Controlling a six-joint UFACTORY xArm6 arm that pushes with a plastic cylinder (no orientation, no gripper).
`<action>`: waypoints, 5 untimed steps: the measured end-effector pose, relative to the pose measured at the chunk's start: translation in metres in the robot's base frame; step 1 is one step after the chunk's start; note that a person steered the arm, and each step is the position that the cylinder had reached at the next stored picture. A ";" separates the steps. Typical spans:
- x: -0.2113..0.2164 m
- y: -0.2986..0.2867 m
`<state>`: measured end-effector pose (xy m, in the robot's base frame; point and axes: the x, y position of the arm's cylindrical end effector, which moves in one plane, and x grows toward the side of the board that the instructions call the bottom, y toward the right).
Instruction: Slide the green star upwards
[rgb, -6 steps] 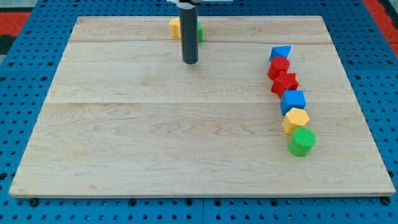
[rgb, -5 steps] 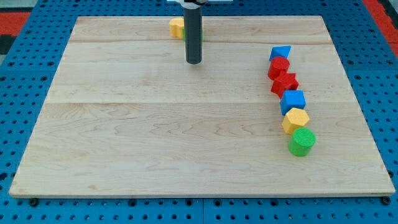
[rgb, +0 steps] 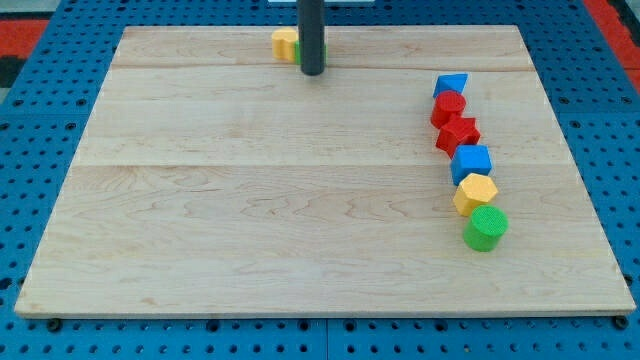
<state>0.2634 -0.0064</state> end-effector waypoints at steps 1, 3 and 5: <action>-0.020 0.045; 0.003 0.157; 0.007 0.181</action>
